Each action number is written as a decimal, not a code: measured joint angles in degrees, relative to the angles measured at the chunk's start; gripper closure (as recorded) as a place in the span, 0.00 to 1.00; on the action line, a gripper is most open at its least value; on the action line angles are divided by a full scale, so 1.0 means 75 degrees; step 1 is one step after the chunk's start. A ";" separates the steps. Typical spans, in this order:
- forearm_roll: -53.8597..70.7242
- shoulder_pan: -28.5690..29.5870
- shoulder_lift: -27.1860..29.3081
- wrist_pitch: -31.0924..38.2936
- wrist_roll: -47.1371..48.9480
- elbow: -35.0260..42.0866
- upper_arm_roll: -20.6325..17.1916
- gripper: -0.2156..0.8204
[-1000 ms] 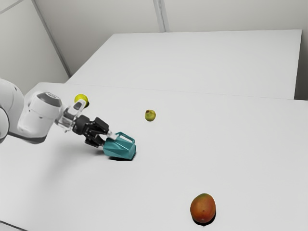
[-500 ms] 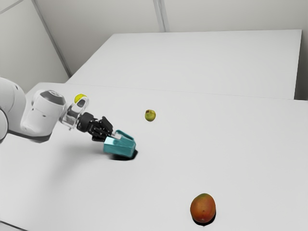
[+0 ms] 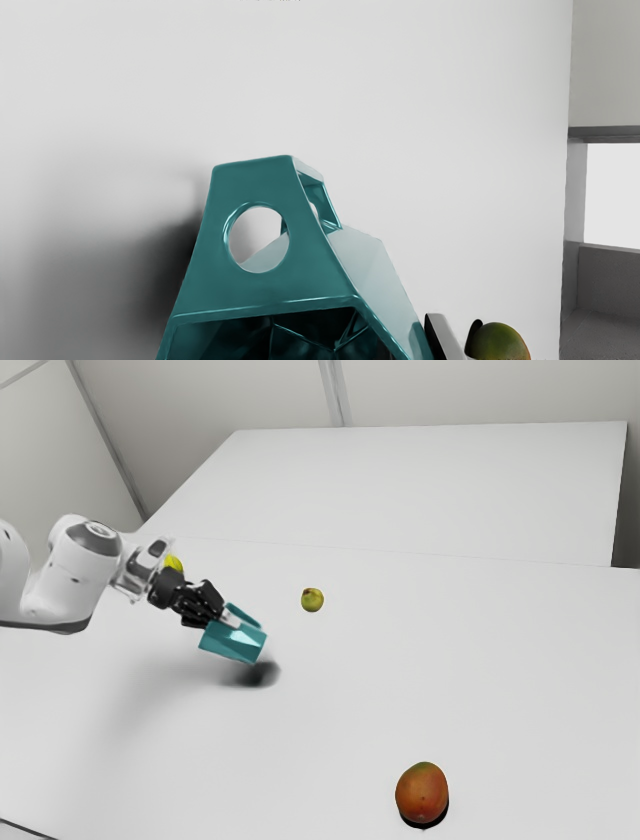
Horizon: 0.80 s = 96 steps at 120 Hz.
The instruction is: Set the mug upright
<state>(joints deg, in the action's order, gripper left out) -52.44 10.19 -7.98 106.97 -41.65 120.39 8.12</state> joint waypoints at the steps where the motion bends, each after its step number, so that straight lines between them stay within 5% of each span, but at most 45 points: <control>1: 0.0068 -0.0002 0.0048 0.0028 0.0013 0.0008 -0.0007 0.95; 37: 0.4104 -0.0126 0.1691 0.1549 0.0743 0.1125 -0.0341 0.96; 61: 0.6199 -0.0293 0.1455 0.2530 0.1510 0.1182 -0.0566 0.96; 96: 0.6972 -0.0923 0.1155 0.3221 0.3125 0.1178 -0.0672 0.96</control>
<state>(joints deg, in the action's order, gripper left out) -0.16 3.26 0.69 131.12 -18.21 129.23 3.09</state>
